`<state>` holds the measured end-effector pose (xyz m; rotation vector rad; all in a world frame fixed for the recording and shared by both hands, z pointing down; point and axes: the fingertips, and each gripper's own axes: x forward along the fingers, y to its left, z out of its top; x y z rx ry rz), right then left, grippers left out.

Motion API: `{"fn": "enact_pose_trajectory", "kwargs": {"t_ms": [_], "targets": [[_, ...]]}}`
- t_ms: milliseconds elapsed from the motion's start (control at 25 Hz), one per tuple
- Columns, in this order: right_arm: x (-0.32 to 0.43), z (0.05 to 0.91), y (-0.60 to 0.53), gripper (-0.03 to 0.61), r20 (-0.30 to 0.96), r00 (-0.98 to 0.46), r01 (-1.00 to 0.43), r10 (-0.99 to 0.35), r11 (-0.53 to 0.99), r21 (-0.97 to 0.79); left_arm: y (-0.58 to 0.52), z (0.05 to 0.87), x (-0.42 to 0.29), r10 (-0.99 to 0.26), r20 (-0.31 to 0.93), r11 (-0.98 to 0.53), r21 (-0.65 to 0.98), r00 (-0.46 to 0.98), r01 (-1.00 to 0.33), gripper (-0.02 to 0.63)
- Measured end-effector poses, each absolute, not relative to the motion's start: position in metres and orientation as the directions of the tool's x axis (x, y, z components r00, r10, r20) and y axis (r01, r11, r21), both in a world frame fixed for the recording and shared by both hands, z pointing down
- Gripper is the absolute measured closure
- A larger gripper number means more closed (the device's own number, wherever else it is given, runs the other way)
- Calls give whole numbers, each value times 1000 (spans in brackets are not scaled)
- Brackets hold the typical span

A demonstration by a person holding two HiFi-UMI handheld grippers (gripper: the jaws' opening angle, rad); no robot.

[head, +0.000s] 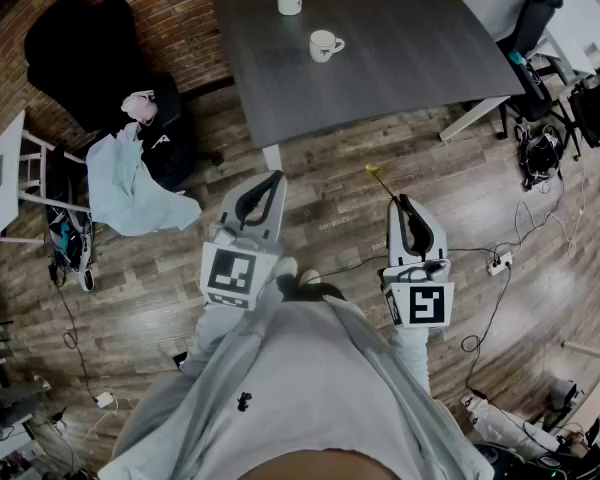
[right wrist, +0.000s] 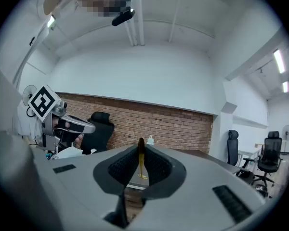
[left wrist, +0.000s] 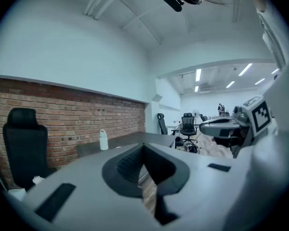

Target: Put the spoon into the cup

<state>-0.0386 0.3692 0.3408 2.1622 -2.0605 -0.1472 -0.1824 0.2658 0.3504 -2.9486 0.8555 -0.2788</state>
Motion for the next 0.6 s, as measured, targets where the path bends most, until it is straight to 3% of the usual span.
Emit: {"fn": "enact_pose_trajectory", "kwargs": {"t_ms": [600], "targets": [[-34,349,376,529,17,42,-992,-999,-39,117,278,359,-190,-563,162,-826,-120,810,-550,594]]}}
